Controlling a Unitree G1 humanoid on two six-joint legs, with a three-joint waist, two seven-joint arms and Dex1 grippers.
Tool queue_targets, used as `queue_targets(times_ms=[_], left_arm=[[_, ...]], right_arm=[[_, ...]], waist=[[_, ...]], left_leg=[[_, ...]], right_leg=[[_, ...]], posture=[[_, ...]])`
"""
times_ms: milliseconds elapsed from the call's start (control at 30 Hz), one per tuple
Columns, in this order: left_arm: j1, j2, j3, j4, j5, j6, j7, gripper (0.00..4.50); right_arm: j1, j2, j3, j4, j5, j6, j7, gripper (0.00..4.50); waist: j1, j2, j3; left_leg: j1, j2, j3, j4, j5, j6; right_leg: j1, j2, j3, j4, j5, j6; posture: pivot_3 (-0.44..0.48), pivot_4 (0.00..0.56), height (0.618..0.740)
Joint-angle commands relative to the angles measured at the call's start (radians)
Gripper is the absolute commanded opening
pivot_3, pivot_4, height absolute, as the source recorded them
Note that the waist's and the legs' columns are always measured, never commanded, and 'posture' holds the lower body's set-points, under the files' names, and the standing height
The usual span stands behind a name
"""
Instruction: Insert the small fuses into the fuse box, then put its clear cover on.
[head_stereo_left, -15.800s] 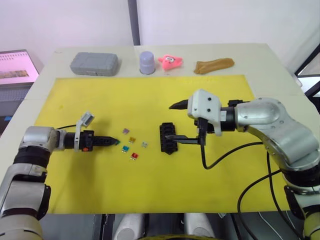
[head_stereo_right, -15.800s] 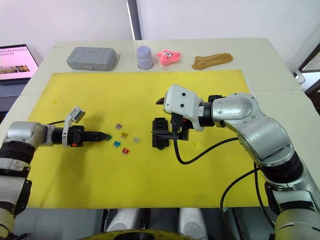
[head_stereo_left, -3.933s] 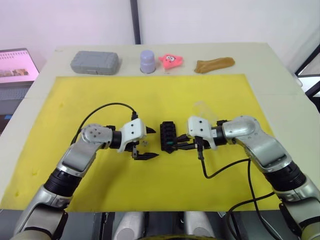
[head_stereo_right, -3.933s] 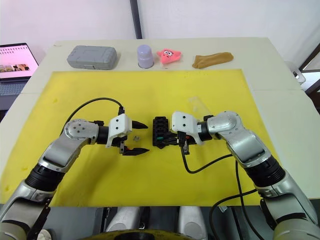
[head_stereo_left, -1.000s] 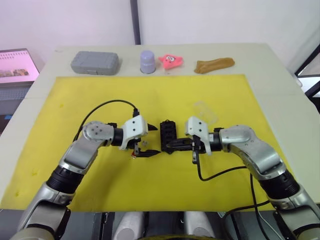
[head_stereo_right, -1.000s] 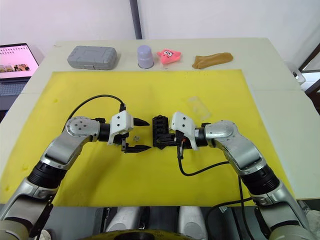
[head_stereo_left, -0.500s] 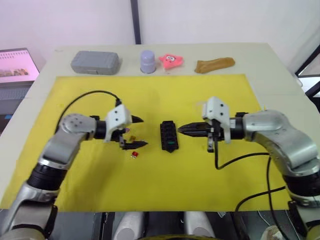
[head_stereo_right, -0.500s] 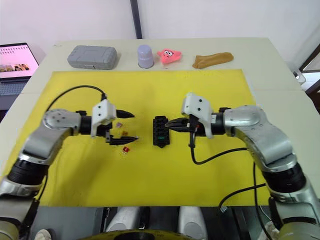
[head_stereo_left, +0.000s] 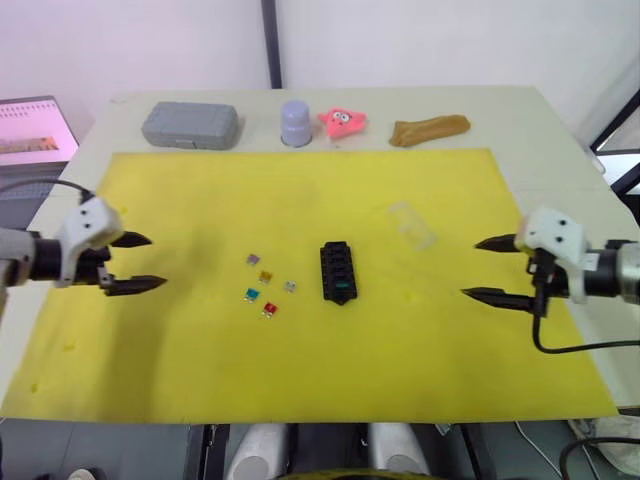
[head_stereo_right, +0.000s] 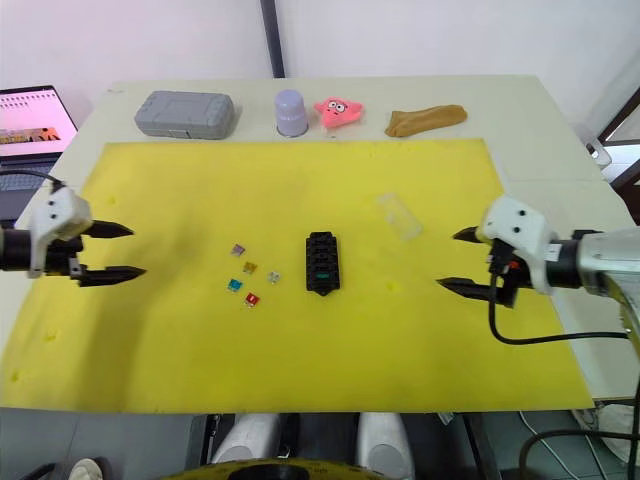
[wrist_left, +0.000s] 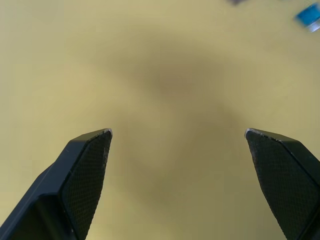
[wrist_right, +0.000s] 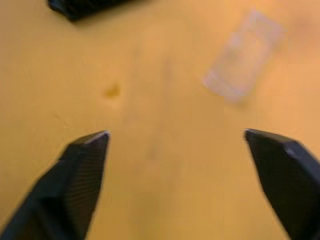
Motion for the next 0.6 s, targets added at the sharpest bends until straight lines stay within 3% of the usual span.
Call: queue_targets(times_ms=[33, 333, 600], left_arm=[[-0.013, 0.021, 0.028, 0.04, 0.014, -0.052, -0.002, 4.5], [-0.04, -0.028, -0.002, -0.009, -0.006, -0.019, -0.018, 4.5], [-0.185, -0.204, -0.116, -0.037, -0.128, 0.338, -0.075, 4.5]], right_arm=[[0.013, -0.019, -0.063, 0.001, -0.009, -0.034, 0.005, 4.43], [-0.066, -0.002, -0.011, -0.031, 0.028, -0.023, -0.022, 4.43], [-0.41, 0.16, 0.297, -0.158, 0.067, 0.079, -0.104, 4.43]], waist=[[-0.001, 0.0, 0.0], [-0.003, 0.0, 0.0], [-0.006, 0.0, 0.0]], left_leg=[[0.0, 0.0, 0.0, 0.0, 0.0, 0.0], [0.0, 0.0, 0.0, 0.0, 0.0, 0.0], [-0.001, 0.0, -0.001, 0.001, 0.0, 0.0]], right_leg=[[0.0, 0.0, 0.0, 0.0, 0.0, 0.0], [0.0, 0.0, 0.0, 0.0, 0.0, 0.0], [-0.001, 0.0, 0.0, 0.001, 0.0, 0.0]], posture=[[0.0, 0.15, 0.74], [0.0, 0.15, 0.74], [0.0, 0.15, 0.74]])
